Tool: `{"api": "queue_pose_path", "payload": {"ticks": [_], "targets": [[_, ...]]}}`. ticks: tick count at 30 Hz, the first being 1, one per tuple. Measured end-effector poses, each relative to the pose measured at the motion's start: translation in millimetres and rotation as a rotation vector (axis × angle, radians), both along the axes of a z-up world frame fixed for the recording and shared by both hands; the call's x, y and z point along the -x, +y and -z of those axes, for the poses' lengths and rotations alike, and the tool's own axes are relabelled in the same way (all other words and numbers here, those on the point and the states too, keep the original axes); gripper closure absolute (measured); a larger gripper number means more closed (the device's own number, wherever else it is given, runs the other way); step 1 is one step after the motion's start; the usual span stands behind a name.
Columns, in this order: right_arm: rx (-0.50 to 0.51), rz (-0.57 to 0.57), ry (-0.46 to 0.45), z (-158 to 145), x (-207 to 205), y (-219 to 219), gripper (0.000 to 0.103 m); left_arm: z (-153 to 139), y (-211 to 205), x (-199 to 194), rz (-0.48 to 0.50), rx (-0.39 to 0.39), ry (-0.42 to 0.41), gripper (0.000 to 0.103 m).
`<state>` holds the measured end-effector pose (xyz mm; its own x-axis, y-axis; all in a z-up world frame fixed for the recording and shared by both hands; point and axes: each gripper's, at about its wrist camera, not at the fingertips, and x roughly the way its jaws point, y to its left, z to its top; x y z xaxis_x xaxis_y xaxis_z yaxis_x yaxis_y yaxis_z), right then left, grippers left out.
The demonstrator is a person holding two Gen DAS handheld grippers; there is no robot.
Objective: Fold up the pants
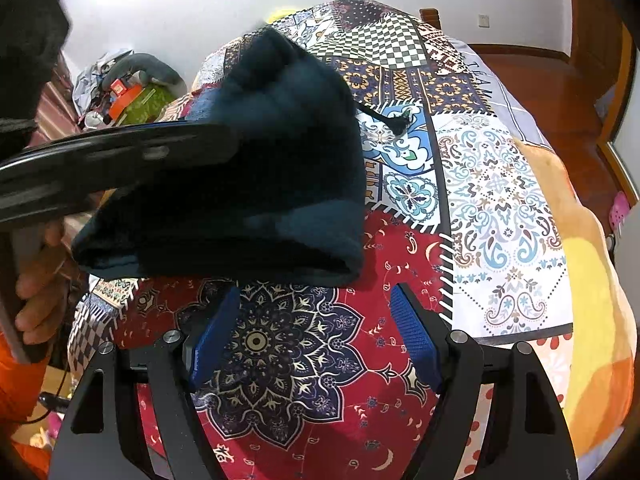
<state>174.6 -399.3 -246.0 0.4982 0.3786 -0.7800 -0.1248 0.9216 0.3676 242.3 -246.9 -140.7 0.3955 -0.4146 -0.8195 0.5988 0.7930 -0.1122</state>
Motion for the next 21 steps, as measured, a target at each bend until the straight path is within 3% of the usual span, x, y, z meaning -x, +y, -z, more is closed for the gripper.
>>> {"api": "queue_pose_path", "payload": {"ticks": [5, 10, 15, 21], "targets": [[-0.009, -0.002, 0.000, -2, -4, 6, 0.028, -33, 29, -8, -0.080, -0.005, -0.117, 0.016], [-0.013, -0.025, -0.003, -4, -10, 18, 0.028, -37, 72, -59, -0.221, -0.085, -0.172, 0.012], [-0.003, -0.058, 0.007, -1, -20, 32, 0.028, -11, 112, -125, -0.326, -0.175, -0.118, 0.012], [0.011, -0.075, 0.038, 5, -34, 43, 0.028, 58, 139, -191, -0.381, -0.364, -0.020, 0.012]]}}
